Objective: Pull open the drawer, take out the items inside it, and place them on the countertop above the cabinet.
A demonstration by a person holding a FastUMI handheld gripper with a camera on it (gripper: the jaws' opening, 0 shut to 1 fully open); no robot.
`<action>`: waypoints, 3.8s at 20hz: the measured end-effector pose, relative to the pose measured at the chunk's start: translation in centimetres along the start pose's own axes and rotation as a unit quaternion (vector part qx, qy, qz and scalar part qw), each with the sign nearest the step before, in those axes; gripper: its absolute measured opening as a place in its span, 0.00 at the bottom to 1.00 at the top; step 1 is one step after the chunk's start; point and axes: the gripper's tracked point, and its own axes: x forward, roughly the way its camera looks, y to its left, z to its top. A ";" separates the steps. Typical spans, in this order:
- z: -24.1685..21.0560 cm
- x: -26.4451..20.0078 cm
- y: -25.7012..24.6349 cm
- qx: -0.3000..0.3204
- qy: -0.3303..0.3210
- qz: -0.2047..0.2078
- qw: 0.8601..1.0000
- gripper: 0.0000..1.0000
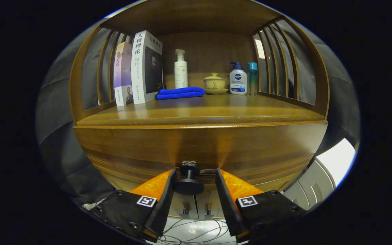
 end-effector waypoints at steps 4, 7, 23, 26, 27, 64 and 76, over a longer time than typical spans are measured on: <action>0.0 0.2 0.9 -0.011 0.001 0.003 1.000 0.42; -0.1 -0.1 0.8 0.001 0.009 0.013 1.000 0.36; -0.1 -0.1 0.8 -0.010 0.009 0.018 1.000 0.30; -0.4 -1.0 0.7 -0.016 0.010 0.019 1.000 0.30; -0.6 -1.4 0.6 -0.019 0.009 0.019 1.000 0.30; -8.5 -17.3 0.9 -0.054 -0.023 0.036 0.998 0.30; -7.6 -18.7 0.7 -0.054 -0.026 0.043 0.997 0.58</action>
